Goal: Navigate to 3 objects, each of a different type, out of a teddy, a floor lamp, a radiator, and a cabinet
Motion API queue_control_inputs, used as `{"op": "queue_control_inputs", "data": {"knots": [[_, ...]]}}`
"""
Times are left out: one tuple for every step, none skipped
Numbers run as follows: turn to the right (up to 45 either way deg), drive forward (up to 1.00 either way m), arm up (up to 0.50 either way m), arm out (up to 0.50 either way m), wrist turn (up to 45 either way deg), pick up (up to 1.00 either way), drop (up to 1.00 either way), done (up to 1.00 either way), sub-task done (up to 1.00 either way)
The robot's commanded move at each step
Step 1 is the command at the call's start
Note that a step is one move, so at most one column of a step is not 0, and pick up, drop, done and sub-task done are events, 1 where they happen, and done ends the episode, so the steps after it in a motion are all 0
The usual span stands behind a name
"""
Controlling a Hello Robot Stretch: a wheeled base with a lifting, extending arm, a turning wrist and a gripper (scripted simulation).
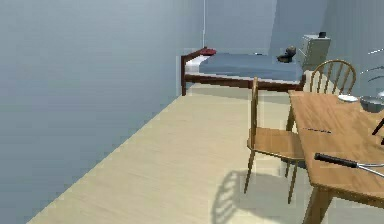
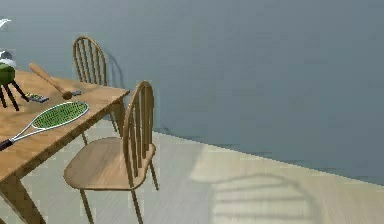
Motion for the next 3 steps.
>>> {"op": "queue_control_inputs", "data": {"knots": [[-9.0, 0.00, 0.00, 0.00, 0.0, 0.00, 0.00, 0.00, 0.00], [0.0, 1.00, 0.00, 0.00, 0.0, 0.00, 0.00, 0.00, 0.00], [0.0, 0.20, 0.00, 0.00, 0.0, 0.00, 0.00, 0.00, 0.00]]}}
